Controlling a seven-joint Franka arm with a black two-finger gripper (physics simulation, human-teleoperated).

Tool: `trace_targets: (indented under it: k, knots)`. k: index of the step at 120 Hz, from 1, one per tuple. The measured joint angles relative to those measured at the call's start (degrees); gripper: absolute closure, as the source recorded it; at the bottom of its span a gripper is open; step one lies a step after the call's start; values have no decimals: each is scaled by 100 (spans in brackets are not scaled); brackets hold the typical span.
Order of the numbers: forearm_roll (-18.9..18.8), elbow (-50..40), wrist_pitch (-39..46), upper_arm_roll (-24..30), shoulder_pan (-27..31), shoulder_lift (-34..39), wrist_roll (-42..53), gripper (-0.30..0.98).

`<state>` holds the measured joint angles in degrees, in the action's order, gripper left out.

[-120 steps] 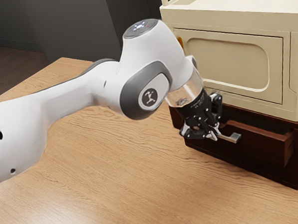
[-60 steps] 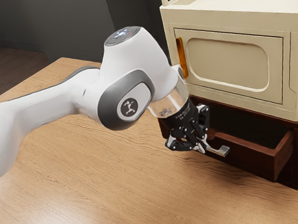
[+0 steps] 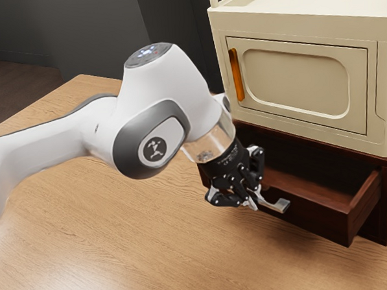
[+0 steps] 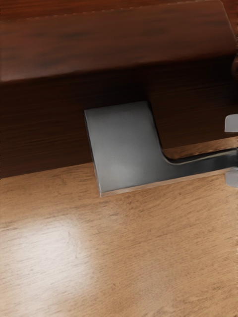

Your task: Pull the drawer handle with one arm to open the drawer

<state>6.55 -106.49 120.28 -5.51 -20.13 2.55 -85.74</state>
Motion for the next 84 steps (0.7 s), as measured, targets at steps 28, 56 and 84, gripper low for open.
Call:
trace_targets:
  k: [28,56,84]
  knots:
    - [2,-307,0,-7,16,299,-4,79]
    - [-1,-544,7,12,69,536,-12,79]
    - [-6,-753,15,127,120,748,-28,79]
